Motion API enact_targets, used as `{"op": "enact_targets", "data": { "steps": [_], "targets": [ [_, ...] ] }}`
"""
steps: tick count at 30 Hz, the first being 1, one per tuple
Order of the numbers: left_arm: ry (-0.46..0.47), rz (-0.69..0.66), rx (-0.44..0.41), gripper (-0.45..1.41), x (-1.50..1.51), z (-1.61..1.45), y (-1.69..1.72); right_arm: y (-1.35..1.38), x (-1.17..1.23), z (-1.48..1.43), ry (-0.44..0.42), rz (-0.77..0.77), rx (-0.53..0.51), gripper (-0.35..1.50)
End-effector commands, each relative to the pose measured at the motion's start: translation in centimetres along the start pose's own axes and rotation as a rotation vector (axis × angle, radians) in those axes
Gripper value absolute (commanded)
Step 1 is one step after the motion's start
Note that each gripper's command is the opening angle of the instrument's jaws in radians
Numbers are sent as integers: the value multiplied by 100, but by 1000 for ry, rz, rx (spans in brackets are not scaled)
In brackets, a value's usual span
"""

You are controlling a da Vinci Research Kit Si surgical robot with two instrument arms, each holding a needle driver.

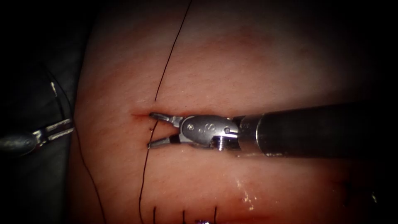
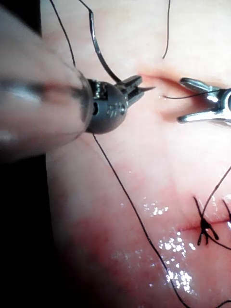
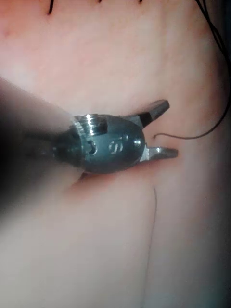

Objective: Wound Closure
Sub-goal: With the right gripper, pull the suture through the wound until only a short tail remains.

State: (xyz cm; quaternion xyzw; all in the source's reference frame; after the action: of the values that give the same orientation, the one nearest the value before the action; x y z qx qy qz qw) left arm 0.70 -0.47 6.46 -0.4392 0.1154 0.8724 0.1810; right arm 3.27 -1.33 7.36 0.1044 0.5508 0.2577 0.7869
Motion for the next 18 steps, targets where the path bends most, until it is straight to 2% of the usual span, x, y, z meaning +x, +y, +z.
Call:
{"op": "enact_targets", "data": {
  "steps": [1, 3, 6, 8, 9, 14, 18],
  "targets": [
    [1, -1, -1, -45, -2, 7, 5, 2, -6, 8, 1, -3, 1, 90],
    [1, -1, -1, -45, -2, 7, 5, 4, -6, 7, -2, -3, 2, 81],
    [1, -1, -1, -45, -2, 7, 5, 2, -5, 7, 4, -2, 2, 56],
    [1, -1, -1, -45, -2, 7, 5, 0, -4, 7, 5, -2, 3, 11],
    [1, 0, -1, -45, -2, 7, 5, -1, -4, 7, 5, -2, 3, -35],
    [1, 0, 0, -45, -2, 7, 5, -3, 2, 5, 37, 5, -12, -35],
    [1, 0, -1, -45, -2, 7, 5, -11, 8, 2, 45, -57, -9, -35]
  ]
}}
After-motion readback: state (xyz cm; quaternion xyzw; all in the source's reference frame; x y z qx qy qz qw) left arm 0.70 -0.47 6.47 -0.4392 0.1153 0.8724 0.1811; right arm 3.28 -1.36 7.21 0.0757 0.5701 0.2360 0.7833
